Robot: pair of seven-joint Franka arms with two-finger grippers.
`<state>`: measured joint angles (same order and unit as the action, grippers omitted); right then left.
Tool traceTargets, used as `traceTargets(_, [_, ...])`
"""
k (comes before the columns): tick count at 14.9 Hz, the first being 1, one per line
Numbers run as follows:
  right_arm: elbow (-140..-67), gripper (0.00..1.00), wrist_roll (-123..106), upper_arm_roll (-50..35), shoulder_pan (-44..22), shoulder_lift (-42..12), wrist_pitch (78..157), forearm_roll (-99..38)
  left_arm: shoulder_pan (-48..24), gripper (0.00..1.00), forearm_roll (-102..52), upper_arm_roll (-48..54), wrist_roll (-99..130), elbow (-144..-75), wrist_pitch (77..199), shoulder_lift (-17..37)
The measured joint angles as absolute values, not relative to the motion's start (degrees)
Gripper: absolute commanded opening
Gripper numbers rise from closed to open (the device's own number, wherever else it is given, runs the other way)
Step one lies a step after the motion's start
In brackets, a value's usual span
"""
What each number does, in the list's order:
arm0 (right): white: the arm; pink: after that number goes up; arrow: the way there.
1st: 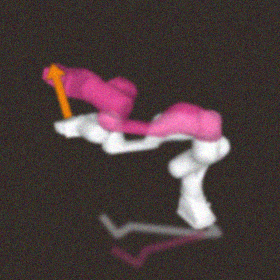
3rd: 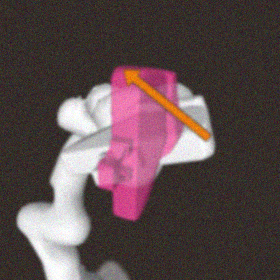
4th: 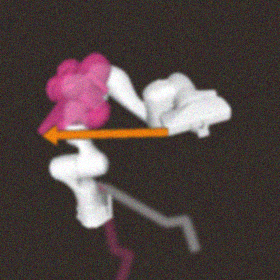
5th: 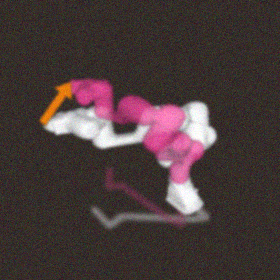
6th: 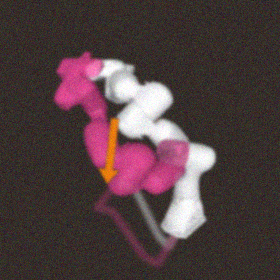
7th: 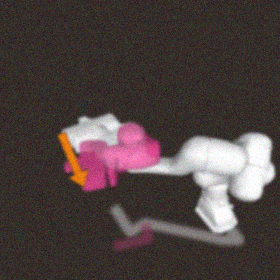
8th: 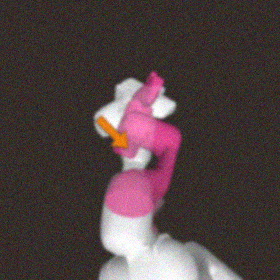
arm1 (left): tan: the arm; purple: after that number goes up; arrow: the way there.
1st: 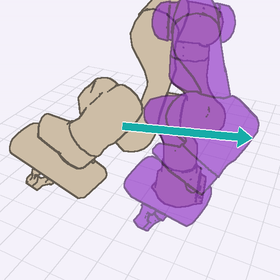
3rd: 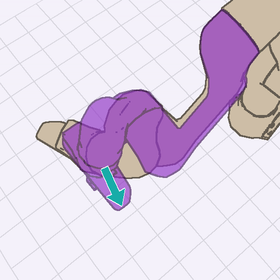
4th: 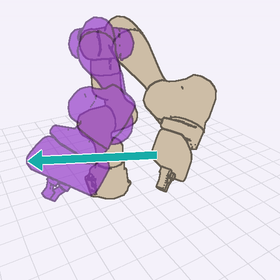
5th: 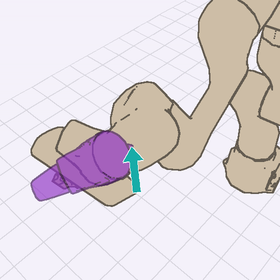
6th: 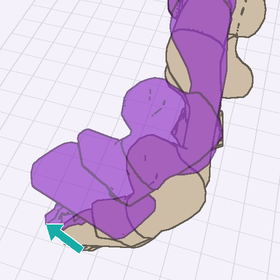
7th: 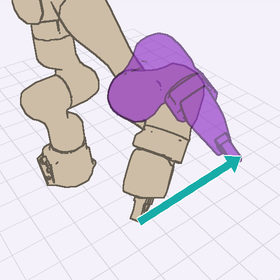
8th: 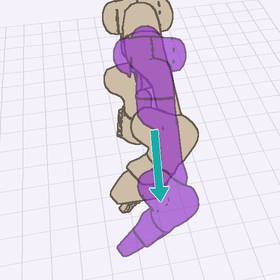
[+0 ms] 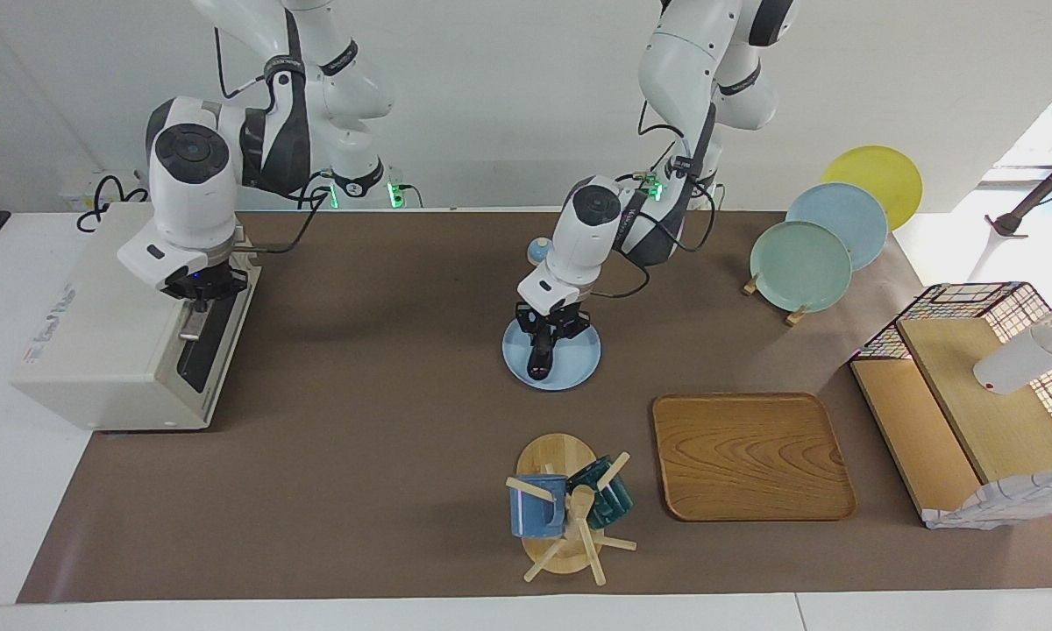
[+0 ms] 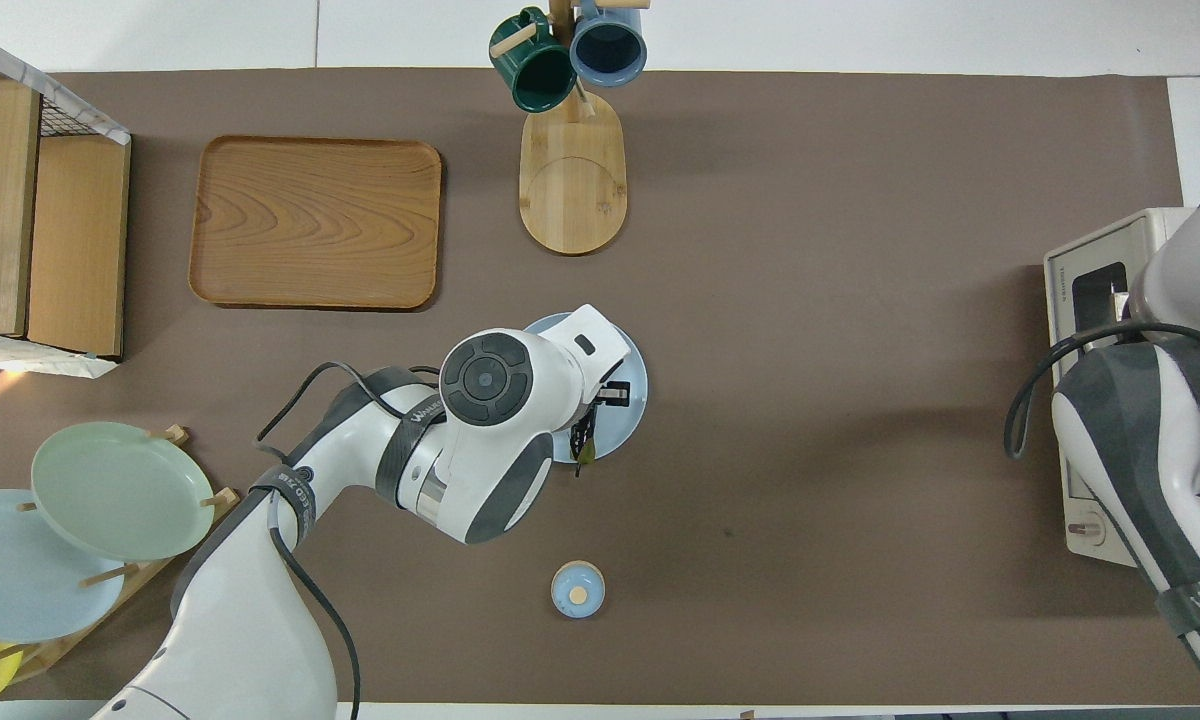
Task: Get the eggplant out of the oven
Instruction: 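Grasp the eggplant with the left gripper while the right gripper retreats, then carry the eggplant with the left gripper to the wooden tray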
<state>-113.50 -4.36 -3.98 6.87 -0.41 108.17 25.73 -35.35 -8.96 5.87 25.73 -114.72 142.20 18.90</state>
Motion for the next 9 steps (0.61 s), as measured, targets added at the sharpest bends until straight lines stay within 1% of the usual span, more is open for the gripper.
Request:
traceTargets(1, [-112.4,0.00,-4.3,-3.9,6.9,-0.5,106.6,23.8,-34.9,0.00,-9.0,5.8,25.8,-114.4,141.8,18.7])
traceTargets(3, [-107.7,0.00,-4.3,-3.7,7.0,-0.6,100.1,17.5,-32.5,0.00,-9.0,5.5,25.9,-111.7,137.1,17.7])
traceTargets(6, [-98.4,0.18,-4.4,-4.0,7.0,-0.4,92.0,7.6,-26.1,0.00,-9.0,5.2,25.1,-103.0,123.3,15.6])
traceTargets(7, [-96.1,0.27,-4.4,-4.1,6.9,-0.3,90.1,4.0,-23.6,0.00,-9.0,5.0,24.0,-100.4,120.0,15.3])
traceTargets(8, [-94.6,0.57,-4.4,-4.2,6.9,-0.3,89.0,1.3,-21.0,0.00,-9.0,4.9,22.2,-98.6,118.0,15.3])
traceTargets(9, [-93.7,1.00,-4.4,-4.3,6.9,-0.3,88.4,-0.3,-18.3,0.00,-9.0,4.8,20.2,-97.6,117.1,15.4])
